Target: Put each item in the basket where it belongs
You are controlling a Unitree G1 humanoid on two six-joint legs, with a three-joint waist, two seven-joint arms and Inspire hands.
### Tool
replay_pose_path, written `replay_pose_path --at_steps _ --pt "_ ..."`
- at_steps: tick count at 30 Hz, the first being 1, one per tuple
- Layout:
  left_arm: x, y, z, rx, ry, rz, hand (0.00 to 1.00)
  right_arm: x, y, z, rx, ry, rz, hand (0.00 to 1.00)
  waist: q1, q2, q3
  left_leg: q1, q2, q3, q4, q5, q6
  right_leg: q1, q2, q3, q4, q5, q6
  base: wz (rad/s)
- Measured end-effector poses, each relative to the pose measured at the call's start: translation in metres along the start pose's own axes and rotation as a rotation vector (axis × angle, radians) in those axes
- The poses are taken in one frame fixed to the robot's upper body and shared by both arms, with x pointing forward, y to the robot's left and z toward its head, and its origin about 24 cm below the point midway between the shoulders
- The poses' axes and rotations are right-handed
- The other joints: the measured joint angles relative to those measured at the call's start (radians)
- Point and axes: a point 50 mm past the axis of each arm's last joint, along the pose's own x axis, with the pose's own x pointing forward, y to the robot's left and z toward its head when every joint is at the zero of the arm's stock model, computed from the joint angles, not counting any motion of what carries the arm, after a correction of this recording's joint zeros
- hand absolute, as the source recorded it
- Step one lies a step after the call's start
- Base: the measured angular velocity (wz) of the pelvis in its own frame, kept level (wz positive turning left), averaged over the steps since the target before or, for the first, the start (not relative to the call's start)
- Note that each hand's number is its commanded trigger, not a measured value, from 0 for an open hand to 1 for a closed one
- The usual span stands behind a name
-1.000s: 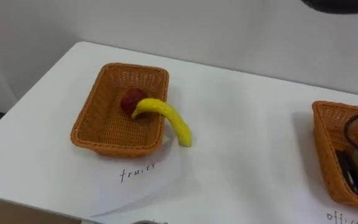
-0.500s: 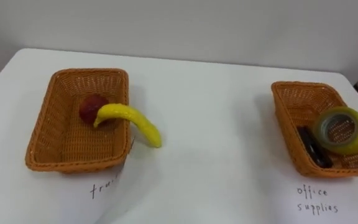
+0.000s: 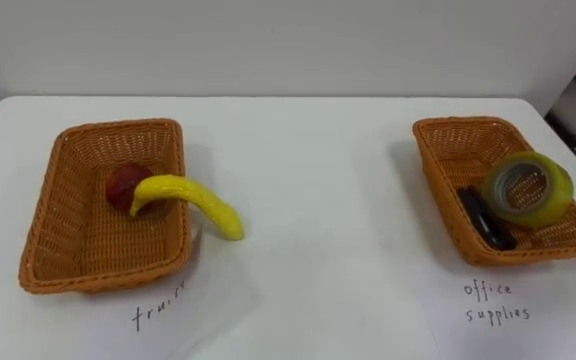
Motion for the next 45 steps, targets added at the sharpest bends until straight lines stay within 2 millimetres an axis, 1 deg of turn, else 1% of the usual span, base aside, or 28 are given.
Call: replay_pose_path --at_steps 1,2,4,5,7,8,10,13,14,16,17,19,22,26,28,29,31,32,33,34,35,37,38,39,41,43,44,45 --pt "0.0 0.0 0.0 0.0 -0.001 -0.001 0.0 0.0 -0.006 -0.005 0.01 0.032 -0.03 0.0 -0.001 0.005 0.0029 0.0 0.0 0.003 0.0 0.0 0.0 -0.001 0.0 0.002 0.0 0.0 0.0 -0.07" --pt "0.0 0.0 0.0 0.0 -0.003 0.0 0.0 -0.001 -0.009 -0.008 0.011 0.046 -0.045 0.0 -0.002 0.006 0.0035 0.0 0.0 0.003 -0.001 0.0 0.0 -0.001 0.0 0.002 0.0 0.0 0.0 -0.04" --pt "0.0 0.0 0.001 -0.002 -0.011 0.007 0.0 -0.009 -0.023 -0.027 -0.015 0.119 -0.094 0.0 0.002 0.007 0.0032 0.001 0.0 0.007 -0.007 0.0 0.0 -0.001 0.001 0.005 0.0 0.0 0.0 -0.05" --pt "0.0 0.0 0.001 -0.003 -0.013 0.008 0.0 -0.013 -0.027 -0.031 -0.014 0.143 -0.107 0.0 0.002 0.008 0.0029 0.001 0.0 0.008 -0.008 0.0 0.0 -0.002 0.001 0.005 0.001 0.0 0.0 -0.05" --pt "0.0 0.0 0.001 -0.004 -0.014 0.013 0.0 -0.024 -0.039 -0.049 -0.018 0.235 -0.162 0.0 0.0 0.013 0.001 -0.002 0.0 0.01 -0.012 0.0 0.0 -0.007 0.001 0.006 0.002 0.0 0.0 -0.03" --pt "0.0 0.0 0.001 -0.004 -0.015 0.014 0.0 -0.027 -0.043 -0.055 -0.023 0.261 -0.18 0.0 -0.001 0.014 0.001 -0.003 0.0 0.012 -0.012 0.0 0.0 -0.008 0.001 0.007 0.001 0.0 0.0 -0.05" --pt "-0.001 -0.002 0.001 -0.008 -0.018 0.016 0.0 -0.033 -0.051 -0.072 -0.014 0.362 -0.248 0.0 0.001 0.018 -0.0027 -0.005 0.0 0.018 -0.017 0.0 0.0 -0.013 0.002 0.014 0.002 0.0 0.0 -0.08" --pt "-0.002 -0.001 0.003 -0.031 -0.025 0.018 0.0 -0.04 -0.056 -0.085 0.032 0.459 -0.31 0.0 -0.011 0.029 -0.0017 -0.005 0.0 0.019 -0.018 0.0 0.0 -0.013 0.003 0.018 0.001 0.0 0.0 -0.02" --pt "-0.002 -0.001 0.003 -0.044 -0.026 0.019 0.0 -0.041 -0.058 -0.088 0.043 0.484 -0.323 0.0 -0.013 0.029 -0.0014 -0.004 0.0 0.018 -0.018 0.0 0.0 -0.012 0.003 0.018 0.001 0.0 0.0 0.04" --pt "-0.002 0.0 0.004 -0.055 -0.027 0.019 0.0 -0.048 -0.066 -0.105 0.057 0.582 -0.382 0.0 -0.015 0.033 0.0009 -0.001 0.0 0.017 -0.018 0.0 0.0 -0.009 0.003 0.016 0.001 0.0 0.0 0.0" --pt "-0.002 -0.001 0.005 -0.057 -0.028 0.018 0.0 -0.05 -0.069 -0.11 0.058 0.608 -0.403 0.0 -0.015 0.03 -0.0004 -0.002 0.0 0.017 -0.018 0.0 0.0 -0.01 0.003 0.016 0.001 -0.001 0.001 0.0" --pt "-0.002 -0.001 0.004 -0.069 -0.023 0.016 0.0 -0.065 -0.08 -0.124 0.057 0.706 -0.49 0.0 -0.015 0.028 -0.001 -0.01 0.0 0.016 -0.018 0.0 0.0 -0.017 0.002 0.015 0.002 -0.003 0.001 0.0" --pt "-0.002 -0.001 0.002 -0.069 -0.017 0.015 0.0 -0.086 -0.096 -0.14 0.019 0.791 -0.583 0.0 -0.018 0.03 -0.0005 -0.017 -0.001 0.016 -0.018 0.0 0.0 -0.026 0.002 0.016 0.003 -0.003 0.001 0.0" --pt "-0.002 -0.001 0.003 -0.075 -0.023 0.016 0.0 -0.103 -0.112 -0.155 -0.003 0.867 -0.675 0.0 -0.023 0.038 0.0013 -0.016 -0.001 0.017 -0.018 0.0 0.0 -0.023 0.002 0.018 0.002 -0.003 0.001 0.0" --pt "-0.002 -0.002 0.005 -0.085 -0.033 0.01 0.0 -0.12 -0.126 -0.17 -0.024 0.959 -0.749 0.0 -0.026 0.038 -0.0001 -0.015 -0.001 0.017 -0.018 0.0 0.0 -0.023 0.002 0.019 0.004 -0.003 0.001 0.0" --pt "-0.003 -0.003 0.005 -0.087 -0.033 0.008 0.0 -0.125 -0.129 -0.173 -0.027 0.982 -0.762 0.0 -0.025 0.038 -0.0001 -0.016 -0.001 0.018 -0.018 0.0 0.0 -0.024 0.002 0.021 0.004 -0.003 0.001 0.0" --pt "-0.004 -0.006 0.003 -0.092 -0.023 0.0 0.0 -0.149 -0.14 -0.186 -0.042 1.076 -0.799 0.0 -0.023 0.042 -0.0017 -0.016 0.0 0.018 -0.018 0.0 0.0 -0.025 0.003 0.024 0.002 -0.004 0.001 0.0" --pt "-0.004 -0.007 0.003 -0.093 -0.022 -0.003 0.0 -0.157 -0.144 -0.189 -0.062 1.101 -0.806 0.0 -0.023 0.043 -0.0029 -0.016 0.0 0.018 -0.019 0.0 0.0 -0.025 0.002 0.025 0.001 -0.004 0.001 0.0" --pt "-0.005 -0.01 0.002 -0.095 -0.018 -0.013 0.0 -0.174 -0.151 -0.197 -0.109 1.157 -0.813 0.0 -0.022 0.045 -0.0053 -0.015 -0.001 0.017 -0.019 0.0 0.0 -0.024 0.001 0.02 0.002 -0.005 0.001 0.0" --pt "-0.005 -0.013 0.001 -0.103 -0.012 -0.025 0.0 -0.192 -0.157 -0.202 -0.164 1.22 -0.799 0.0 -0.02 0.048 -0.0068 -0.014 -0.001 0.017 -0.019 0.0 0.0 -0.023 0.0 0.02 0.003 -0.005 0.001 0.0" --pt "-0.006 -0.015 0.001 -0.104 -0.006 -0.03 0.0 -0.199 -0.158 -0.204 -0.183 1.249 -0.786 0.0 -0.019 0.049 -0.0071 -0.013 -0.001 0.017 -0.019 0.0 0.0 -0.022 0.0 0.021 0.004 -0.006 0.001 0.0" --pt "-0.007 -0.02 -0.006 -0.097 0.029 -0.056 0.0 -0.23 -0.163 -0.212 -0.25 1.377 -0.68 0.0 -0.014 0.054 -0.006 -0.004 -0.001 0.019 -0.019 0.0 0.0 -0.013 0.0 0.023 0.003 -0.009 0.001 -0.03" --pt "-0.008 -0.022 -0.007 -0.092 0.038 -0.065 0.0 -0.236 -0.165 -0.213 -0.264 1.407 -0.651 0.0 -0.015 0.054 -0.006 -0.002 -0.002 0.019 -0.019 0.0 0.0 -0.013 0.0 0.024 0.002 -0.011 0.001 0.0" --pt "-0.009 -0.025 -0.011 -0.092 0.058 -0.084 0.0 -0.247 -0.17 -0.214 -0.297 1.461 -0.578 0.0 -0.013 0.054 -0.0061 0.004 -0.003 0.017 -0.019 -0.001 0.0 -0.009 -0.001 0.024 0.004 -0.015 0.003 0.0" --pt "-0.009 -0.027 -0.013 -0.095 0.075 -0.106 0.0 -0.259 -0.17 -0.216 -0.35 1.521 -0.422 0.0 -0.007 0.054 -0.0058 0.011 -0.002 0.013 -0.019 -0.002 0.0 -0.003 -0.001 0.027 0.005 -0.016 0.003 0.0" --pt "-0.009 -0.028 -0.01 -0.096 0.071 -0.115 0.0 -0.269 -0.163 -0.219 -0.475 1.559 -0.12 0.0 0.012 0.055 -0.0052 0.012 -0.001 0.019 -0.019 -0.002 0.0 -0.003 0.001 0.028 0.005 -0.014 0.002 -0.03" --pt "-0.008 -0.028 -0.009 -0.095 0.07 -0.117 0.0 -0.271 -0.16 -0.22 -0.505 1.564 -0.051 0.0 0.016 0.055 -0.0052 0.013 -0.001 0.019 -0.019 -0.002 0.0 -0.003 0.001 0.027 0.005 -0.014 0.002 0.0" --pt "-0.008 -0.029 -0.009 -0.091 0.077 -0.121 0.0 -0.273 -0.154 -0.221 -0.555 1.569 0.086 0.0 0.019 0.057 -0.0048 0.015 -0.001 0.019 -0.018 -0.002 0.0 0.0 0.001 0.023 0.004 -0.012 0.001 0.0"
